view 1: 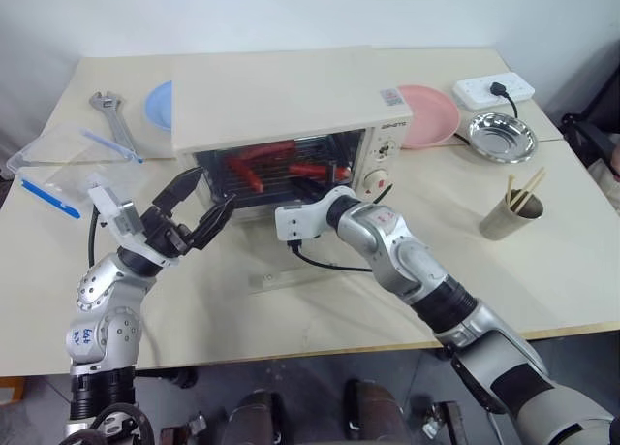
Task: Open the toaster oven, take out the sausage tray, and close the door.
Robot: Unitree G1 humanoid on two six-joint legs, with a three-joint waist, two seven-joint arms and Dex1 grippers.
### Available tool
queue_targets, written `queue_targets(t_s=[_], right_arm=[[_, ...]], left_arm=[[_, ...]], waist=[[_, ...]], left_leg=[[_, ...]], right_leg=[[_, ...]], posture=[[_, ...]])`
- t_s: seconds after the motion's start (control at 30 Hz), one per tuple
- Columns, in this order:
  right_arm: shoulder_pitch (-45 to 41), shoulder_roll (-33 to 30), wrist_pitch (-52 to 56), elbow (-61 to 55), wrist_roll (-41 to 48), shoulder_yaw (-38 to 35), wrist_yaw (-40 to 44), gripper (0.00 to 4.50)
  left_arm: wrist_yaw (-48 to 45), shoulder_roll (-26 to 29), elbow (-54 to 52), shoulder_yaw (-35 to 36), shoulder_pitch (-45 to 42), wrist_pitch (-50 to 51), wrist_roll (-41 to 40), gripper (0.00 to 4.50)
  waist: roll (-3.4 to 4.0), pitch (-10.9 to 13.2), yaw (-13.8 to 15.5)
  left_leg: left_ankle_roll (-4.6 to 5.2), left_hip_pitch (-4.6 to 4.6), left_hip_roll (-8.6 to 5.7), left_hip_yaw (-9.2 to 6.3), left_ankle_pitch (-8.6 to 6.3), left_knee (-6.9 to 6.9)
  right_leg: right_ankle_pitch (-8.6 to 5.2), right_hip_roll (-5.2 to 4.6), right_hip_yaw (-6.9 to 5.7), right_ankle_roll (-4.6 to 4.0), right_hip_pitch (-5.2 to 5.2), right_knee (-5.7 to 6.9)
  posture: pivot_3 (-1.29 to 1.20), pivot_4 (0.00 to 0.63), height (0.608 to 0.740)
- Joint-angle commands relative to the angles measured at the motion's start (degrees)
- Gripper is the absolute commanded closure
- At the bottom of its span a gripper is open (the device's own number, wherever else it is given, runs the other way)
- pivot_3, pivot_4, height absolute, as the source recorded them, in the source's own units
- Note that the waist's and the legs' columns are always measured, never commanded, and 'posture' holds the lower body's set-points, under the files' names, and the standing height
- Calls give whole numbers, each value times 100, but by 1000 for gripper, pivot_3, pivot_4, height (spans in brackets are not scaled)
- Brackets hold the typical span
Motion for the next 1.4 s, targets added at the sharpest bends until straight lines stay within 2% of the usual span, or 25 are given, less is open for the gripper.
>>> queue_targets(t_s=[0.03,0.4,1.1,1.23,1.33,1.4], right_arm=[[185,-194,-193,-511,-134,-146,-98,4488],[954,-760,-655,-1406,-108,-423,-165,4488],[2376,-1476,-1554,-2910,440,-1113,274,4488],[2495,-1543,-1745,-3031,570,-1297,256,4488],[2552,-1587,-1987,-3044,717,-1498,130,4488],[2598,-1589,-2179,-3023,868,-1607,25,4488]], left_arm=[[38,110,161,104,-204,-55,45,0],[-64,243,276,148,-270,19,14,0],[-198,629,238,396,-78,316,-188,0],[-92,774,92,484,70,645,-304,0],[425,1069,-301,612,357,1515,-501,0],[776,1042,-659,892,570,1979,-1073,0]], waist=[[0,0,29],[0,0,100],[-3,1,98],[-3,1,87],[-4,2,91],[-7,4,96]], left_leg=[[0,0,0,0,0,1],[0,-3,-1,1,0,1],[1,-2,0,-4,0,1],[1,4,2,-13,0,1],[1,4,2,-29,0,1],[1,3,2,-35,0,0]], right_leg=[[0,0,-1,0,0,1],[0,0,-2,0,0,-5],[-1,0,-3,-1,3,-10],[-1,1,2,-2,3,-11],[-1,1,4,-2,3,-11],[-1,1,4,-2,3,-10]], posture=[[0,150,740],[0,150,740],[0,150,740],[0,150,740],[0,150,740],[0,150,740]])
